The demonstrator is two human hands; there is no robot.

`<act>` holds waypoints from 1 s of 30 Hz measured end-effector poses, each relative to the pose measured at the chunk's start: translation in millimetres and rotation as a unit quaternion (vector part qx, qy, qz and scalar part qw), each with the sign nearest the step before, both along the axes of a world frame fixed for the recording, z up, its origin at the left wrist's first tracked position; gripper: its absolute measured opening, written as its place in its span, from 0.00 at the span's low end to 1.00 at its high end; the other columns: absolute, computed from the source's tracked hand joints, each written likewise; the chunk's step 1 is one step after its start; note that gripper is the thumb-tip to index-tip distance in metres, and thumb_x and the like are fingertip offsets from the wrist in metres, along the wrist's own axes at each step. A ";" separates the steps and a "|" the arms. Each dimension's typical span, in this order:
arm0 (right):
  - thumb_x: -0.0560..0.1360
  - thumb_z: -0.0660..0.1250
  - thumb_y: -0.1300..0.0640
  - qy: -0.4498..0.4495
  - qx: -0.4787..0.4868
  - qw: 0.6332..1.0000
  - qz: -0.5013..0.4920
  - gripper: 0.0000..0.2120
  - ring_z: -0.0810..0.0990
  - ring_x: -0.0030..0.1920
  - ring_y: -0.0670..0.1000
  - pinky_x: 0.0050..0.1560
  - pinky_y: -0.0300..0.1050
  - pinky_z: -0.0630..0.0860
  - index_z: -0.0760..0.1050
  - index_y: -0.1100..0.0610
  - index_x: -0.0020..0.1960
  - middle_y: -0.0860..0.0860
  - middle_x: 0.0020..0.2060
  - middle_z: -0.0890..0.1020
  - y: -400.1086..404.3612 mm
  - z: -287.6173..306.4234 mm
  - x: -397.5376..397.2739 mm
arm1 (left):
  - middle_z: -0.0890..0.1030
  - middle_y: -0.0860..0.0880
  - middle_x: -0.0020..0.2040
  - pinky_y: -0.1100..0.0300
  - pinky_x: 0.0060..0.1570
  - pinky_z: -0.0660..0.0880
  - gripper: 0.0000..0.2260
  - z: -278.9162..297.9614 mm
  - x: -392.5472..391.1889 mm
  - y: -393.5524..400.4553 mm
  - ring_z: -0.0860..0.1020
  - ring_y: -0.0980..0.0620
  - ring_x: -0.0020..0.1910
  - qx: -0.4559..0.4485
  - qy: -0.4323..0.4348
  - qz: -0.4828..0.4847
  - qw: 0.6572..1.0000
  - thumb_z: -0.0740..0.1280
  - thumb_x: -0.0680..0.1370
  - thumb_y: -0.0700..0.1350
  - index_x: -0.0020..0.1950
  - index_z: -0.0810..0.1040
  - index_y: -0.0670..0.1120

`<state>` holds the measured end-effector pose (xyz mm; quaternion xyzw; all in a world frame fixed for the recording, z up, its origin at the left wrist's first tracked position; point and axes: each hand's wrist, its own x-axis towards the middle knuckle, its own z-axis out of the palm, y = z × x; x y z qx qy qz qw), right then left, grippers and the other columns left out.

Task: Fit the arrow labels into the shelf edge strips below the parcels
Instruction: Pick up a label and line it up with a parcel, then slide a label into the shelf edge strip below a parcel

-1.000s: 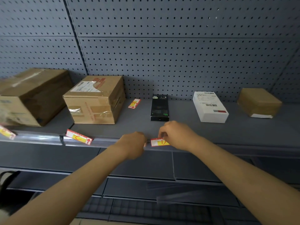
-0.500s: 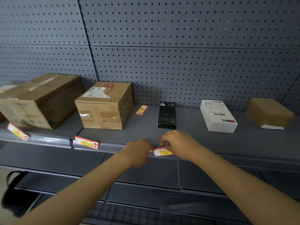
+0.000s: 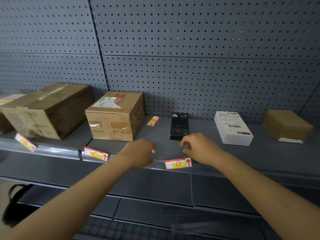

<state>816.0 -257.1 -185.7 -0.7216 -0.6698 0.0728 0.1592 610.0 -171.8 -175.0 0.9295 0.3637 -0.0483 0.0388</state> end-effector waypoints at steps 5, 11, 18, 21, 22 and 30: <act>0.75 0.68 0.57 0.014 0.014 1.000 0.017 0.10 0.79 0.51 0.48 0.53 0.45 0.77 0.79 0.55 0.56 0.52 0.54 0.81 12.8 10.1 -5.5 | 0.79 0.48 0.61 0.51 0.59 0.76 0.15 25.6 -9.3 13.8 0.78 0.47 0.59 0.032 -0.021 0.026 0.999 0.66 0.78 0.48 0.64 0.76 0.50; 0.75 0.69 0.56 0.026 0.001 0.999 0.028 0.12 0.78 0.54 0.50 0.56 0.46 0.77 0.78 0.55 0.58 0.53 0.56 0.79 53.4 22.2 -18.1 | 0.79 0.47 0.61 0.49 0.59 0.76 0.14 54.3 -12.0 45.8 0.77 0.46 0.60 0.048 -0.056 0.044 0.996 0.66 0.77 0.47 0.63 0.77 0.50; 0.75 0.68 0.55 0.007 -0.033 0.999 0.004 0.12 0.77 0.59 0.51 0.61 0.50 0.75 0.77 0.53 0.59 0.52 0.61 0.77 126.8 30.4 -30.1 | 0.79 0.49 0.60 0.51 0.56 0.75 0.14 90.0 -6.9 112.1 0.78 0.46 0.57 0.099 -0.084 0.022 0.991 0.65 0.77 0.49 0.62 0.77 0.53; 0.76 0.68 0.55 0.001 -0.043 0.999 -0.008 0.11 0.77 0.58 0.51 0.60 0.50 0.76 0.78 0.54 0.58 0.53 0.60 0.78 157.0 34.6 -30.0 | 0.79 0.49 0.61 0.52 0.54 0.76 0.14 98.6 -9.0 145.7 0.78 0.47 0.58 0.110 -0.088 0.008 0.990 0.64 0.77 0.49 0.62 0.77 0.53; 0.76 0.68 0.56 0.001 -0.044 0.999 -0.012 0.11 0.77 0.57 0.51 0.59 0.50 0.76 0.78 0.54 0.58 0.53 0.59 0.79 165.6 36.0 -29.3 | 0.79 0.49 0.60 0.52 0.55 0.76 0.14 99.6 -9.7 156.4 0.78 0.47 0.58 0.103 -0.088 0.005 0.991 0.65 0.77 0.49 0.63 0.77 0.52; 0.76 0.67 0.56 -0.003 -0.061 0.997 -0.046 0.11 0.79 0.53 0.52 0.55 0.51 0.79 0.78 0.54 0.58 0.53 0.56 0.80 213.6 35.8 -21.7 | 0.78 0.51 0.59 0.51 0.55 0.77 0.14 90.1 -1.7 216.2 0.78 0.49 0.56 0.074 -0.078 -0.018 0.994 0.66 0.77 0.50 0.63 0.76 0.53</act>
